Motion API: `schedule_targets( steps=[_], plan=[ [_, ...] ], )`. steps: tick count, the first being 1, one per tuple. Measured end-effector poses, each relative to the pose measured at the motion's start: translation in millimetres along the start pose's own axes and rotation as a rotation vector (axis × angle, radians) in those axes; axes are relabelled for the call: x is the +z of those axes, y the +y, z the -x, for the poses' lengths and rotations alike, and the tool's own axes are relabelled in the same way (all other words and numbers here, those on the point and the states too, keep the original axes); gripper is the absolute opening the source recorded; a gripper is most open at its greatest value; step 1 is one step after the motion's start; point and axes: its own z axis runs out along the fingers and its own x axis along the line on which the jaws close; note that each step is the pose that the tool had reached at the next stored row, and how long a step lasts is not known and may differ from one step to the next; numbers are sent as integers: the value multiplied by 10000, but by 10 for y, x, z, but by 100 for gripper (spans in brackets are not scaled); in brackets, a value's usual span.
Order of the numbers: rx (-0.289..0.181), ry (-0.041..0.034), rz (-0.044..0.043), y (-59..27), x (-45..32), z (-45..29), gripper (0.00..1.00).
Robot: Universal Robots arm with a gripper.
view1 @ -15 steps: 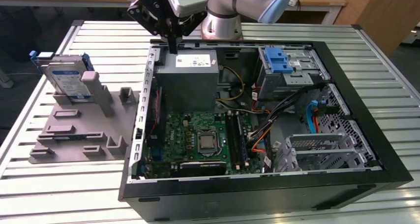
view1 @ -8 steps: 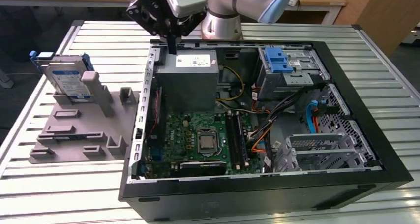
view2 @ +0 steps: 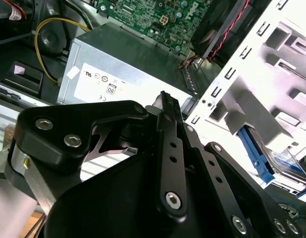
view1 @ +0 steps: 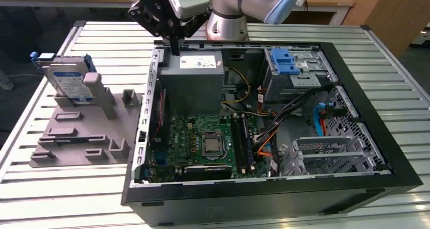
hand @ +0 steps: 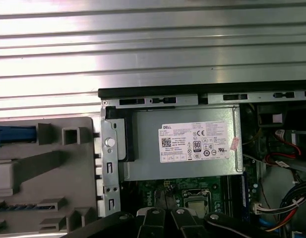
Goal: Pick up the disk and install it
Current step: 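Reach for the disk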
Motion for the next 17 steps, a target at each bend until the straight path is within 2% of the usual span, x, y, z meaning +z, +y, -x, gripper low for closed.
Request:
schedule_targets(
  steps=[17],
  plan=[
    [0,0,1,-3,16,-39,11]
  ],
)
